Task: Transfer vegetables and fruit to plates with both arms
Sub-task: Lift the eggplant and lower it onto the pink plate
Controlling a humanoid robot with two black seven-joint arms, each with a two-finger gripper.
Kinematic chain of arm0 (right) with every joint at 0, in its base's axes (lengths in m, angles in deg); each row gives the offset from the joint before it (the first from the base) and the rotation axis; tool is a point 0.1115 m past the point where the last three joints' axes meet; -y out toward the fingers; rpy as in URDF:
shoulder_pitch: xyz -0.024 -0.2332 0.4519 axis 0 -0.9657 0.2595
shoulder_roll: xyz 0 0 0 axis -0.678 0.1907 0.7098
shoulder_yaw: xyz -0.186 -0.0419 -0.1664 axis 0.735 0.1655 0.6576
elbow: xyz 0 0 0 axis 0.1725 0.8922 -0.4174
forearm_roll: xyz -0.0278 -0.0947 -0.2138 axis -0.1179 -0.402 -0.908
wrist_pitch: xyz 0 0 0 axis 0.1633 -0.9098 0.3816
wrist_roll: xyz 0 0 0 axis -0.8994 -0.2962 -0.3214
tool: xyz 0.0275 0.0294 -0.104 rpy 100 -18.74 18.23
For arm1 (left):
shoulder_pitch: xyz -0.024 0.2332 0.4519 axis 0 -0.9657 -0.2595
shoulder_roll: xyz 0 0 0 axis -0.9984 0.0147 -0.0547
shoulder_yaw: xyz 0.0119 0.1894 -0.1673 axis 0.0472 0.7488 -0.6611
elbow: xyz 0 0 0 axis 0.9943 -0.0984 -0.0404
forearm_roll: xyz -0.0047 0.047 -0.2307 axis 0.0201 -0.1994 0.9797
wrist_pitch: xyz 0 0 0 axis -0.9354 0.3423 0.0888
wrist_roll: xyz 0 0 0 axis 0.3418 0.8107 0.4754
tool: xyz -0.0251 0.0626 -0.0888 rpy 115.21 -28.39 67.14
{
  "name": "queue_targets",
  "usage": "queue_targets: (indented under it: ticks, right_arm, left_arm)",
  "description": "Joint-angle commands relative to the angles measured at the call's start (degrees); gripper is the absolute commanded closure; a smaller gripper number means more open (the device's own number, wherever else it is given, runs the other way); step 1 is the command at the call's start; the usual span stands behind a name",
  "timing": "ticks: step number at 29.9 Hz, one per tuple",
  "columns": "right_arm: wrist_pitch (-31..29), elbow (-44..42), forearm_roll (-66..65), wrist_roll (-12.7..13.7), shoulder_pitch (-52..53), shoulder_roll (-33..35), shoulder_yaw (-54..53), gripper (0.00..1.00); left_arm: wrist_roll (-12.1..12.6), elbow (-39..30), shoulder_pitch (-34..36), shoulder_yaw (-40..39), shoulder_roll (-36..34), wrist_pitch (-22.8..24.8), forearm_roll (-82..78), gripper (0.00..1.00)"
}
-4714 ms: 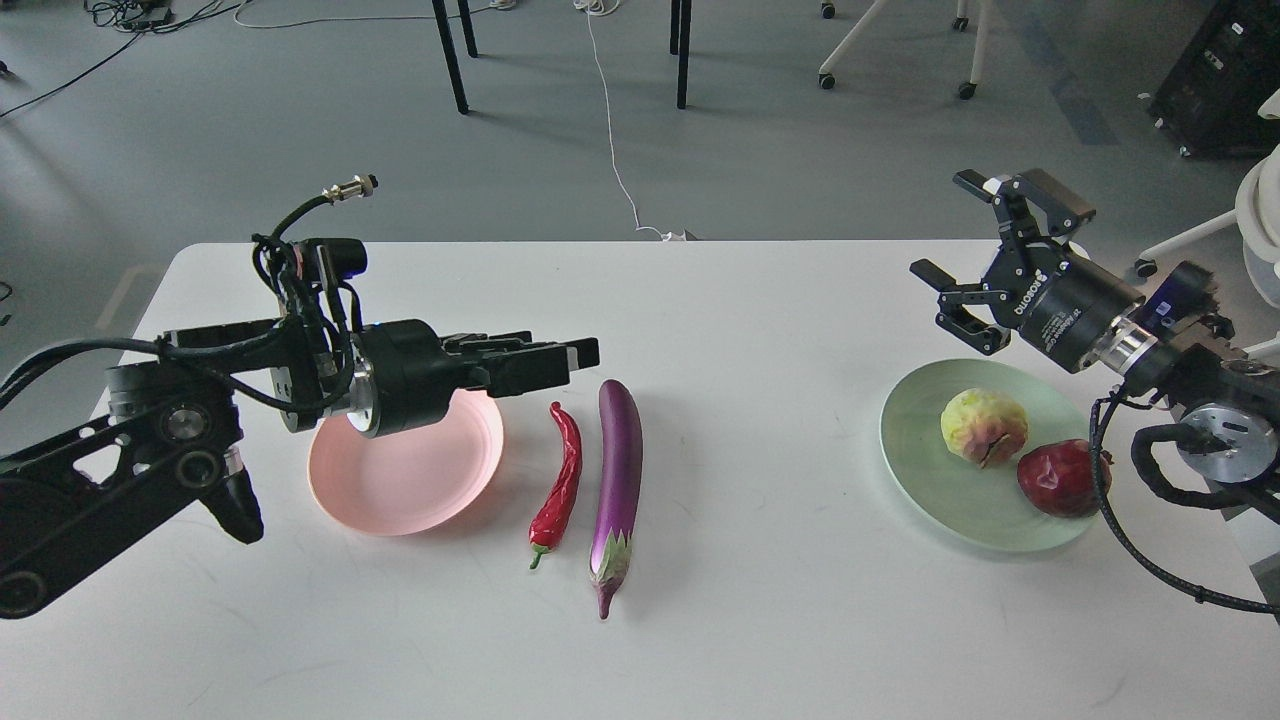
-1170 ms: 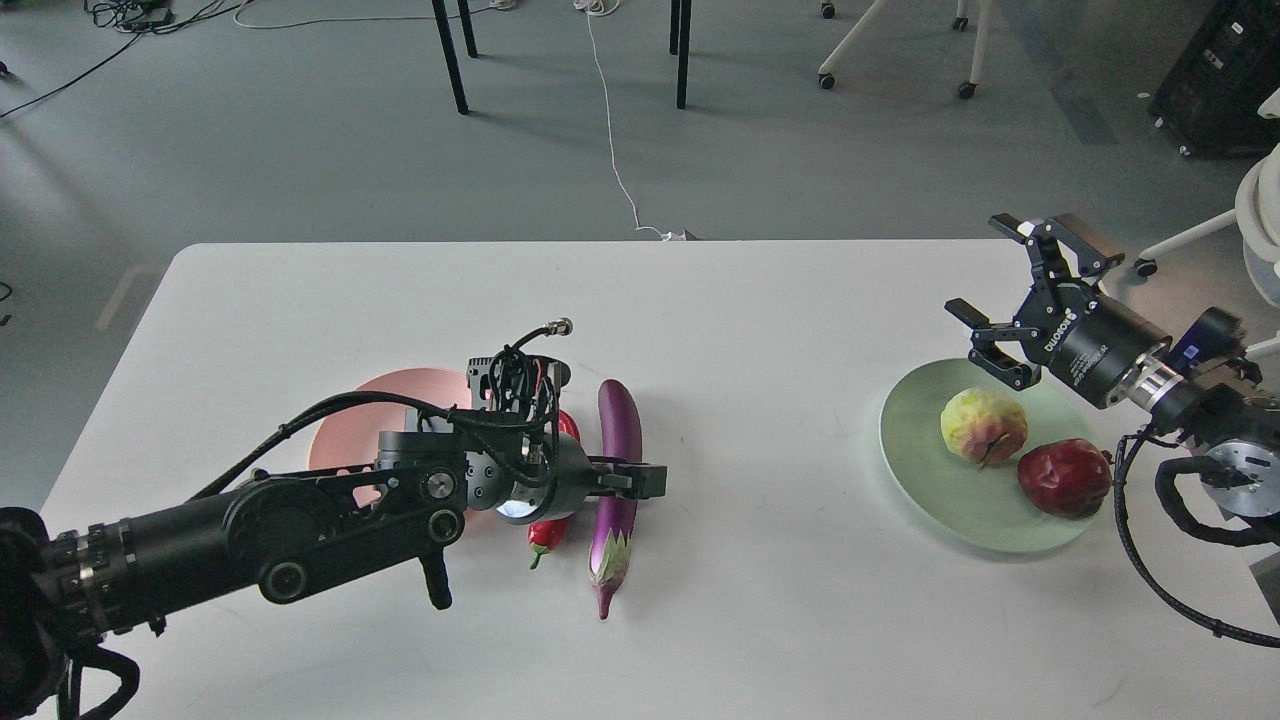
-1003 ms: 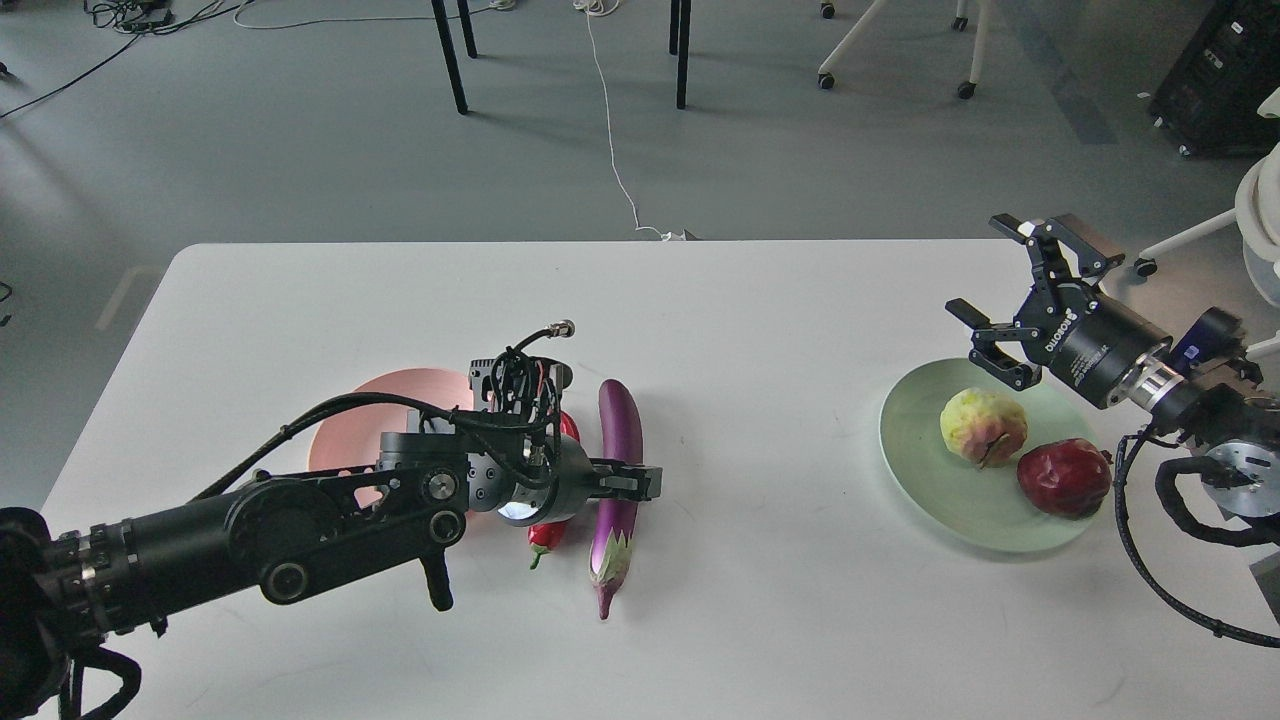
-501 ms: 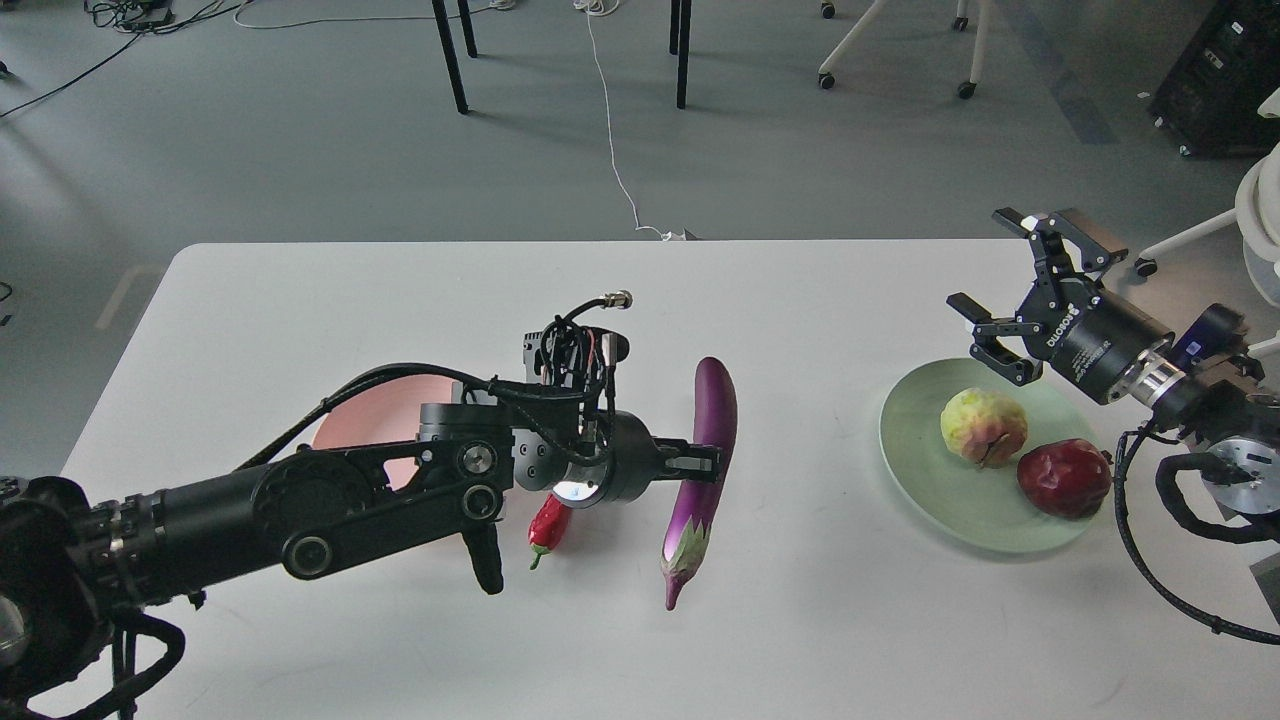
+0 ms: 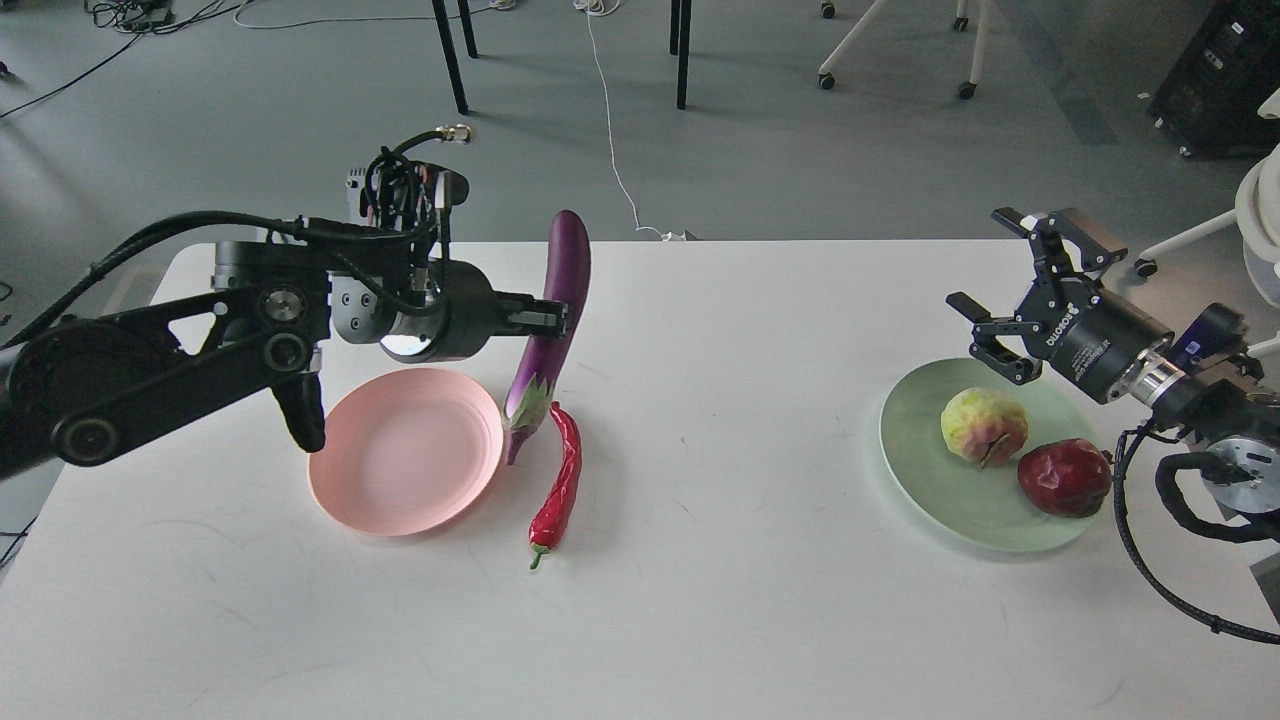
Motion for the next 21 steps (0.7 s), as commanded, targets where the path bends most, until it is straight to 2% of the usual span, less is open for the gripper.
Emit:
queue_targets:
  ticks: [1,6,21]
  right_arm:
    - [0.0,0.0,0.0,0.0,0.0,-0.1,0.0,0.02]
    - [0.0,0.0,0.0,0.0,-0.1,0.0,0.1,0.02]
    - [0.0,0.0,0.0,0.0,-0.6,0.0,0.0,0.02]
  left_arm:
    - [-2.7,0.2,-2.8,0.6,-6.1,0.0,-1.5,0.83]
    - [-3.1,-0.3,-7.0,0.6,-10.2,0.0,-1.5,0.82]
    - [-3.3,-0.5,-13.2,0.3,-11.8,0.0,-0.6,0.77]
